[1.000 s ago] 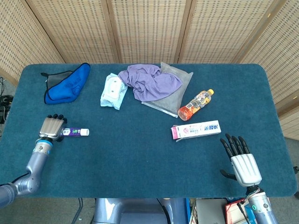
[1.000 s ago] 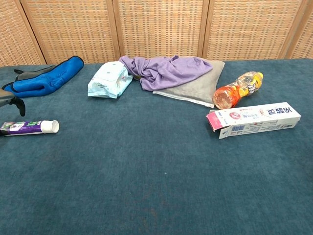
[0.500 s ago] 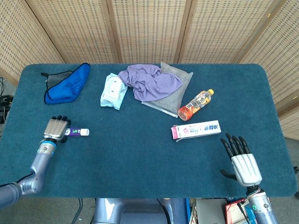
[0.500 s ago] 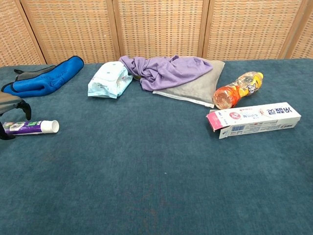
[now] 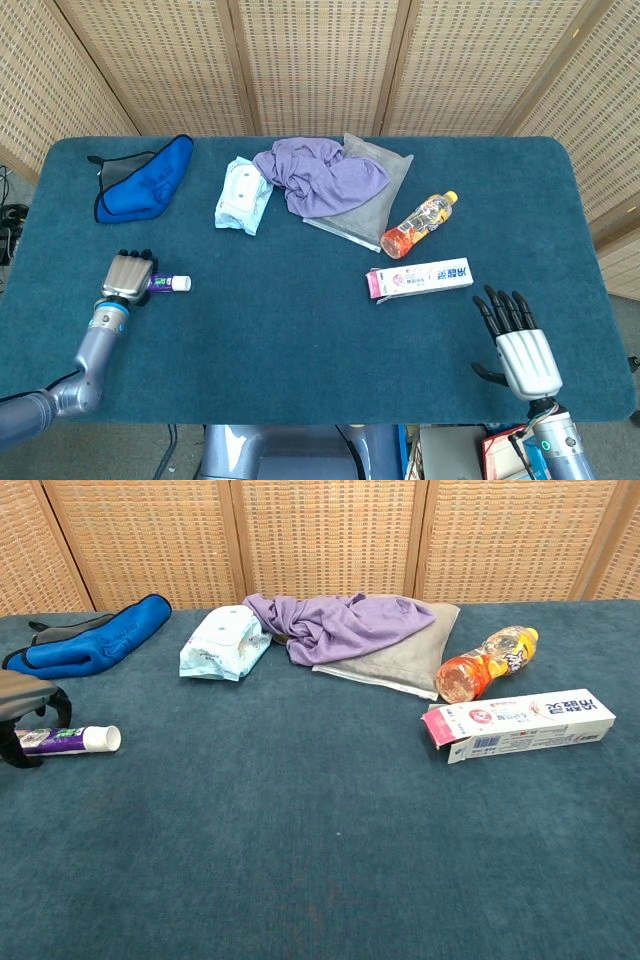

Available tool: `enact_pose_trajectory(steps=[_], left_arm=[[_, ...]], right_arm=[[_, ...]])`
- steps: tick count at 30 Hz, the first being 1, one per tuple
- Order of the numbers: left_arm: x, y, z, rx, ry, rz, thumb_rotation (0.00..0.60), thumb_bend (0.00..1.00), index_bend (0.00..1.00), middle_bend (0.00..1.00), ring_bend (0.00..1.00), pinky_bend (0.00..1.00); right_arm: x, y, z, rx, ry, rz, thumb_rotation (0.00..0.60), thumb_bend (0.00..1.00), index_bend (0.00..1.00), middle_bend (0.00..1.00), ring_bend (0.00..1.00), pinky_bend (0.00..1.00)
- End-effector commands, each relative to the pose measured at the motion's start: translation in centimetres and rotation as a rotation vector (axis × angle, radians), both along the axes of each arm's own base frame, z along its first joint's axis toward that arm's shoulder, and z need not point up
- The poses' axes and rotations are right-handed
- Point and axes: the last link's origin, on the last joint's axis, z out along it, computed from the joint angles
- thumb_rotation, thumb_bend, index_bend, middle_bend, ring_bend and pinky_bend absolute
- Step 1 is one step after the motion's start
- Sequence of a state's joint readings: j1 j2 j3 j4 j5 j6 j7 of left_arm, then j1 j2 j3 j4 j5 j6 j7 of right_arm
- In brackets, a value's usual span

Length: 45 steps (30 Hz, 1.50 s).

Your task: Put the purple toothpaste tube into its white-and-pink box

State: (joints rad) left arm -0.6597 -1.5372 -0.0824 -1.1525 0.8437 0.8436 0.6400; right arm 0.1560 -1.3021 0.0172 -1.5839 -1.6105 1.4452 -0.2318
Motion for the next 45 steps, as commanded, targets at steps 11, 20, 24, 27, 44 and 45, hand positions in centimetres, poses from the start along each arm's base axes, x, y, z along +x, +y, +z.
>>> enact_pose_trajectory(steps=[11,20,24,27,44,45], left_arm=[[0.8,0.2,0.1,0.049,-0.039,-0.072,0.6,0.29,0.64,0.48,0.41,0.39],[1.5,0.3,1.0,0.068,-0.037,-0.129,0.6,0.29,0.67,0.51,0.43,0.41],[1.9,0.3,1.7,0.083,-0.046,-0.155,0.6,0.29,0.7,0.54,0.45,0.43],[2.1,0.2,2.4,0.094,-0.053,-0.172,0.6,0.29,0.73,0.57,0.48,0.45],[2.2,-0.2,5.3,0.149,-0.135,-0.224,0.6,0.29,0.79,0.61,0.52,0.48],[2.2,-0.2,5.4,0.149,-0.134,-0.228,0.6,0.29,0.79,0.62,0.52,0.48]], right_arm=[[0.0,0.0,0.0,-0.001,-0.001,0.001,0.6,0.14,0.0,0.0,0.0,0.0],[0.0,0.1,0.0,0.001,-0.002,-0.001,0.6,0.14,0.0,0.0,0.0,0.0],[0.0,0.0,0.0,0.001,-0.002,-0.002,0.6,0.14,0.0,0.0,0.0,0.0],[0.0,0.0,0.0,0.003,-0.001,-0.002,0.6,0.14,0.0,0.0,0.0,0.0],[0.1,0.0,-0.3,0.008,0.007,-0.001,0.6,0.14,0.0,0.0,0.0,0.0],[0.1,0.0,-0.3,0.008,0.007,-0.001,0.6,0.14,0.0,0.0,0.0,0.0]])
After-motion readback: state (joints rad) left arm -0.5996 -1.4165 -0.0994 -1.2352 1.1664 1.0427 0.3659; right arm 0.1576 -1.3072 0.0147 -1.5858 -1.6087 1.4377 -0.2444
